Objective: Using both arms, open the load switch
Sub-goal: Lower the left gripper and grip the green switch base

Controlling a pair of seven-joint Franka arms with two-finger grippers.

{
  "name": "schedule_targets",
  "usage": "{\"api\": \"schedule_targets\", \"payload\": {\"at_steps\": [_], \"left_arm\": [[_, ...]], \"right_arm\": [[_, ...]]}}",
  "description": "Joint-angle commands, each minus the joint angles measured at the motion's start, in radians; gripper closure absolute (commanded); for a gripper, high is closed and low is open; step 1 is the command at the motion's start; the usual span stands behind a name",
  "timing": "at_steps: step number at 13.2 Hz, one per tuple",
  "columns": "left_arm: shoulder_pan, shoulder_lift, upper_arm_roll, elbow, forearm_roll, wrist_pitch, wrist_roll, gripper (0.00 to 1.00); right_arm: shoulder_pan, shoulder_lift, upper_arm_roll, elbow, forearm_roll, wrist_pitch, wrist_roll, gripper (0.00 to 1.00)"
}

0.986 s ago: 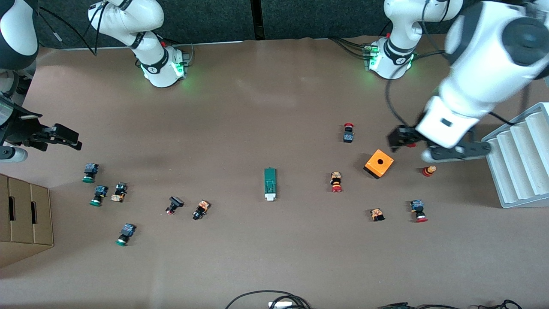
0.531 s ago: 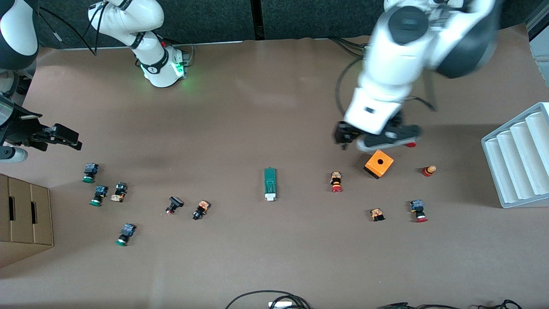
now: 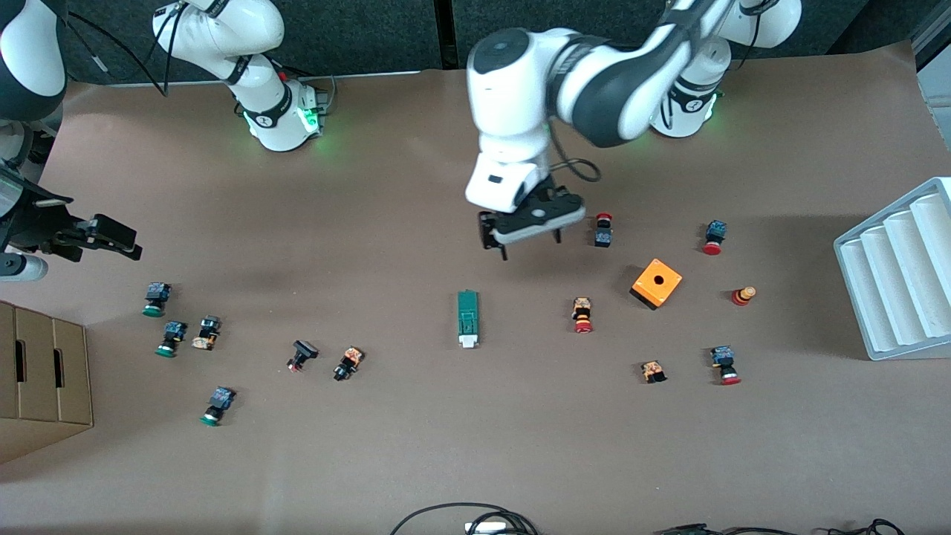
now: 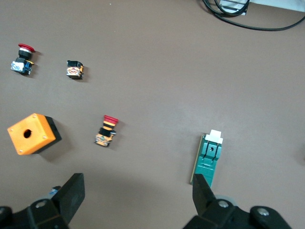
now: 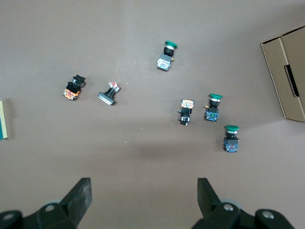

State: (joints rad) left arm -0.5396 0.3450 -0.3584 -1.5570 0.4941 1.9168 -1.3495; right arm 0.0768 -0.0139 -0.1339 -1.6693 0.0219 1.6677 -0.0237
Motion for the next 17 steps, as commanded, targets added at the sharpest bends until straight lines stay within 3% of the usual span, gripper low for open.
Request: {"api": "schedule_targets", "payload": {"at_steps": [1, 8, 12, 15, 17], "left_arm": [[-0.103, 0.092, 0.01, 0.02, 0.165, 0.019, -0.222, 0.0], [-0.25, 0.293, 0.01, -0.003, 0.584, 0.077, -0.598, 0.0], [-0.237, 0.333, 0.022, -0.106, 0.817, 0.257, -0.649, 0.0], [-0.249, 0.425, 0.026, -0.117, 1.082, 0.24, -0.972, 0.0], [-0.261, 0.497, 0.024, -0.117, 1.237, 0.121, -1.063, 0.0]], "right_arm": [[-0.009, 0.002, 0.004, 0.008, -0.008, 0.006, -0.001, 0.0], [-0.086, 0.019, 0.004, 0.006, -0.005, -0.003, -0.008, 0.0], [-0.078, 0.08, 0.01, 0.01, -0.006, 0.0, -0.002, 0.0], [-0.077, 0.101, 0.013, 0.01, -0.014, 0.003, -0.075, 0.0], [-0.072, 0.124, 0.016, 0.01, -0.013, 0.003, -0.145, 0.0]]}}
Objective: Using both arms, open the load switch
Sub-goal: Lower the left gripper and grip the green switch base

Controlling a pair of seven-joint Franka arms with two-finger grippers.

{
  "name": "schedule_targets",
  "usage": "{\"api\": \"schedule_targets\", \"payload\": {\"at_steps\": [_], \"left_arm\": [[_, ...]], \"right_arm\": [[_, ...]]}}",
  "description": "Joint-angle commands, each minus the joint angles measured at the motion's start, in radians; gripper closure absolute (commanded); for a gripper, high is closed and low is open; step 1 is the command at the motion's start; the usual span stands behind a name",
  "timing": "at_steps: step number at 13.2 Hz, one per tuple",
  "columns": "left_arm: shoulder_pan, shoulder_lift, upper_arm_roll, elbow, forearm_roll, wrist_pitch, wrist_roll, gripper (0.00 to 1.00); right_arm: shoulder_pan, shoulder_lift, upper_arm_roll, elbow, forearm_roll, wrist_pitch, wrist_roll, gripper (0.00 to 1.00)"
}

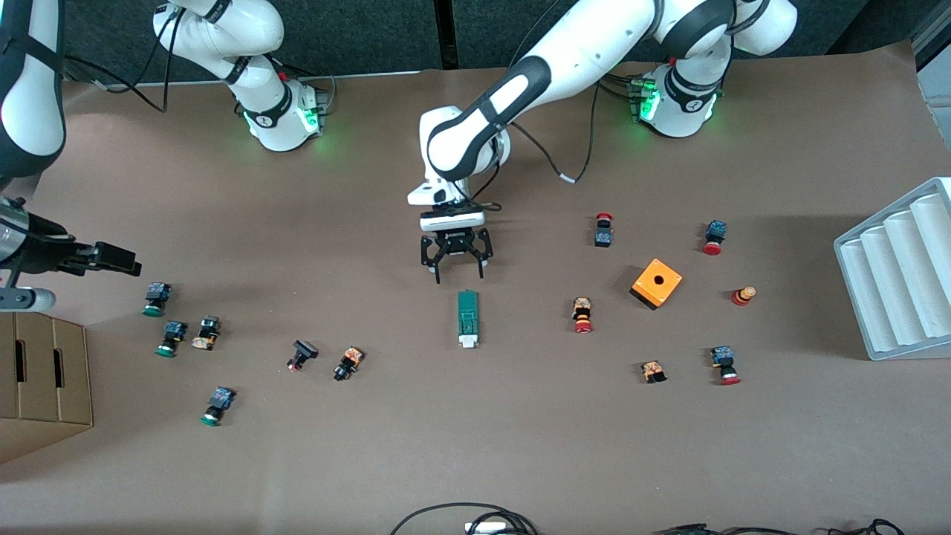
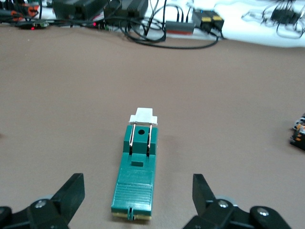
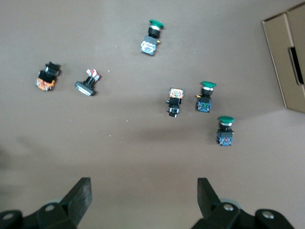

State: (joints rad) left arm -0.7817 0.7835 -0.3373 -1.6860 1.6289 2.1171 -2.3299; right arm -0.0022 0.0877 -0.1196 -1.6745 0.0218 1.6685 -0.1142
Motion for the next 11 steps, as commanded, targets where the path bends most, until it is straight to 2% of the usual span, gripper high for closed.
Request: {"api": "schedule_targets", "payload": {"at_steps": [1, 4, 9, 11], "left_arm": [[-0.037, 0.094, 0.003, 0.029, 0.132, -0.121, -0.109, 0.0], [-0.045, 0.138, 0.004, 0.058, 0.178, -0.129, -0.146, 0.0], [-0.048, 0.163, 0.006, 0.058, 0.226, -0.158, -0.148, 0.0], [-0.048, 0.171, 0.006, 0.058, 0.238, -0.16, -0.148, 0.01]], "right_arm": [[0.028, 0.032, 0.001, 0.016, -0.011, 0.003, -0.082, 0.0], [0.079, 0.059, 0.001, 0.019, -0.007, 0.008, -0.099, 0.0], [0.083, 0.09, 0.001, 0.03, 0.03, 0.04, -0.084, 0.0], [0.102, 0.145, 0.003, 0.1, 0.04, 0.028, -0.001, 0.0]]}}
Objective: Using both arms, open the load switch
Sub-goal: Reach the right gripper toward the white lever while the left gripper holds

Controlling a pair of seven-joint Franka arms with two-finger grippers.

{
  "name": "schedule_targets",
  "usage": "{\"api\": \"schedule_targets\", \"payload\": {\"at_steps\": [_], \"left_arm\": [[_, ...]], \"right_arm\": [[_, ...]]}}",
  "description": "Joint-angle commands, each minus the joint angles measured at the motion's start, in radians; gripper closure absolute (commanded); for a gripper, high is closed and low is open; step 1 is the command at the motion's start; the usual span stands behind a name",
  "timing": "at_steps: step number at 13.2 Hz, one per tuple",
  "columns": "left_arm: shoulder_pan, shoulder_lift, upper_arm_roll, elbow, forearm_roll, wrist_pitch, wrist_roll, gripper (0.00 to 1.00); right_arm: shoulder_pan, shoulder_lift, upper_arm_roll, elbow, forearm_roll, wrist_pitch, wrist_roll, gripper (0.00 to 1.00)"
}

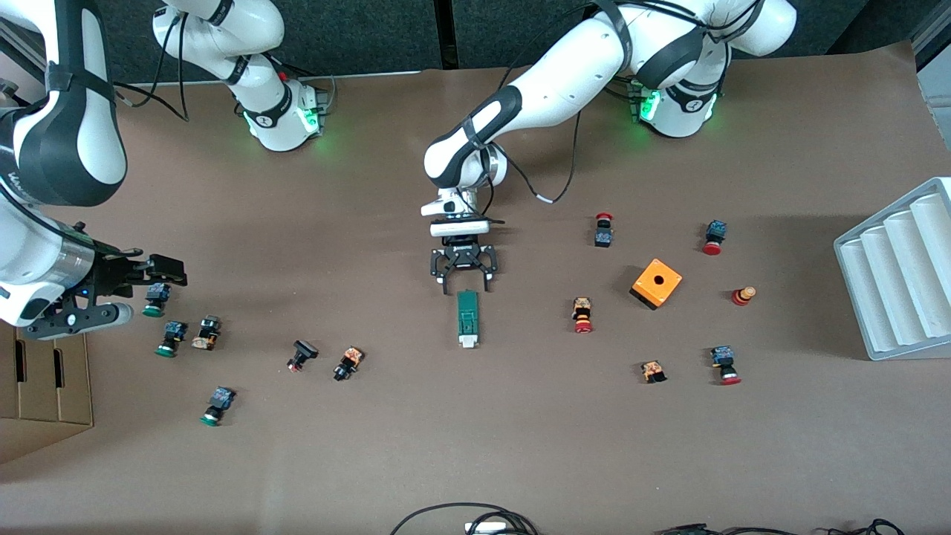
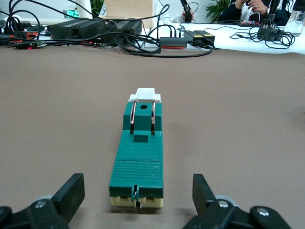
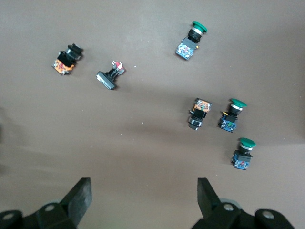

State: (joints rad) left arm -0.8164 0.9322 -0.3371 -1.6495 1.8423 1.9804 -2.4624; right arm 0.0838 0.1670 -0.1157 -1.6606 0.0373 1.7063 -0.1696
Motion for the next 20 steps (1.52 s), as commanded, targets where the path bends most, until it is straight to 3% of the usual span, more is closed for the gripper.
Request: {"api": "schedule_targets", "payload": {"at_steps": [1, 10, 14, 20], "left_arm": [[-0.014, 0.025, 0.006, 0.022, 0.031, -0.025, -0.015, 0.01], [-0.017, 0.037, 0.006, 0.023, 0.032, -0.04, -0.027, 0.01], [-0.017, 0.036, 0.006, 0.023, 0.032, -0.045, -0.046, 0.01], [-0.029, 0.034, 0.006, 0.022, 0.031, -0.049, -0.076, 0.01]], "right_arm": [[0.049, 0.081, -0.002, 0.103, 0.022, -0.011, 0.08, 0.0], [0.177, 0.247, -0.001, 0.264, 0.059, -0.007, 0.415, 0.0], [0.244, 0.324, -0.001, 0.338, 0.113, 0.004, 0.436, 0.0], [0.333, 0.413, 0.001, 0.389, 0.14, 0.085, 0.835, 0.0]]}}
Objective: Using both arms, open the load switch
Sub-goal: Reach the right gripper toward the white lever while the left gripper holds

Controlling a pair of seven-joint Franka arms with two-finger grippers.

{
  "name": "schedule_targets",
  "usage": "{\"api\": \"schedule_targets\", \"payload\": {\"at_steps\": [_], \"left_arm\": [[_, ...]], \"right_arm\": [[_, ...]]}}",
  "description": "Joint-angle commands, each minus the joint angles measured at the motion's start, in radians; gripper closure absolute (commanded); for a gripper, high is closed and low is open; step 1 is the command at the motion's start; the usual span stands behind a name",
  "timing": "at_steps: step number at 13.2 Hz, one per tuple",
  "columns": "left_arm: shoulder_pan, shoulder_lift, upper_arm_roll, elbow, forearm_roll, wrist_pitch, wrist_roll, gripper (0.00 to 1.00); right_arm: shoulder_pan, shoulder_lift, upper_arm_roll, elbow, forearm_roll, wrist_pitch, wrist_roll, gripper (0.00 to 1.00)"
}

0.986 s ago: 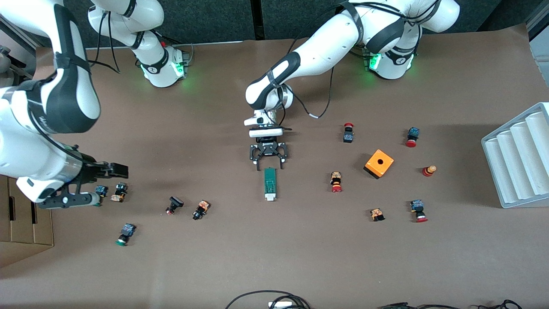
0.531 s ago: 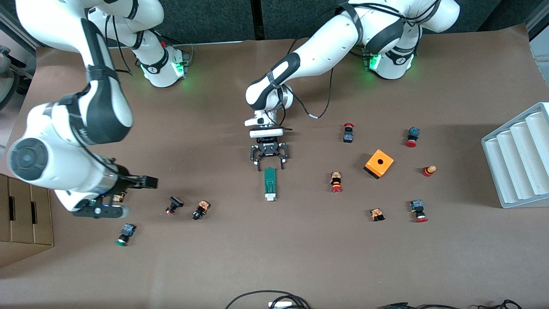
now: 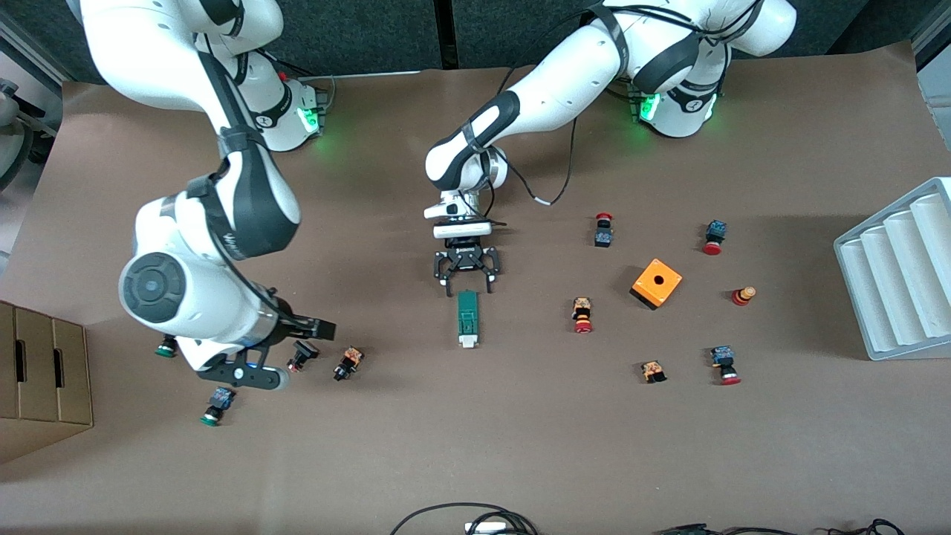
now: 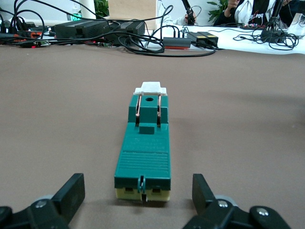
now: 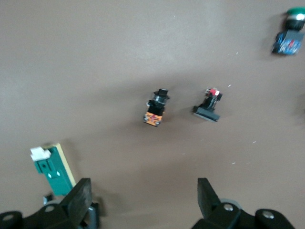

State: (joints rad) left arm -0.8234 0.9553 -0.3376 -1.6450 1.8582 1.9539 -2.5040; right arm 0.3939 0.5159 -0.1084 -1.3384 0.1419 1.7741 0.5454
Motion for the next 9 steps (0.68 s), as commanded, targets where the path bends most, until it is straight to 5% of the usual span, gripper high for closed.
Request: {"api": "schedule_targets", "payload": {"at_steps": [1, 9], "left_arm": [[-0.022, 0.013, 0.006, 0.017, 0.015, -0.027, -0.036, 0.01], [-0.02, 0.013, 0.006, 0.017, 0.016, -0.029, -0.035, 0.01]], "right_arm": [[0.031, 0.091, -0.007, 0.083, 0.048, 0.036, 0.202, 0.0], [0.177, 0.272, -0.014, 0.137, 0.209, 0.24, 0.796, 0.02]]}}
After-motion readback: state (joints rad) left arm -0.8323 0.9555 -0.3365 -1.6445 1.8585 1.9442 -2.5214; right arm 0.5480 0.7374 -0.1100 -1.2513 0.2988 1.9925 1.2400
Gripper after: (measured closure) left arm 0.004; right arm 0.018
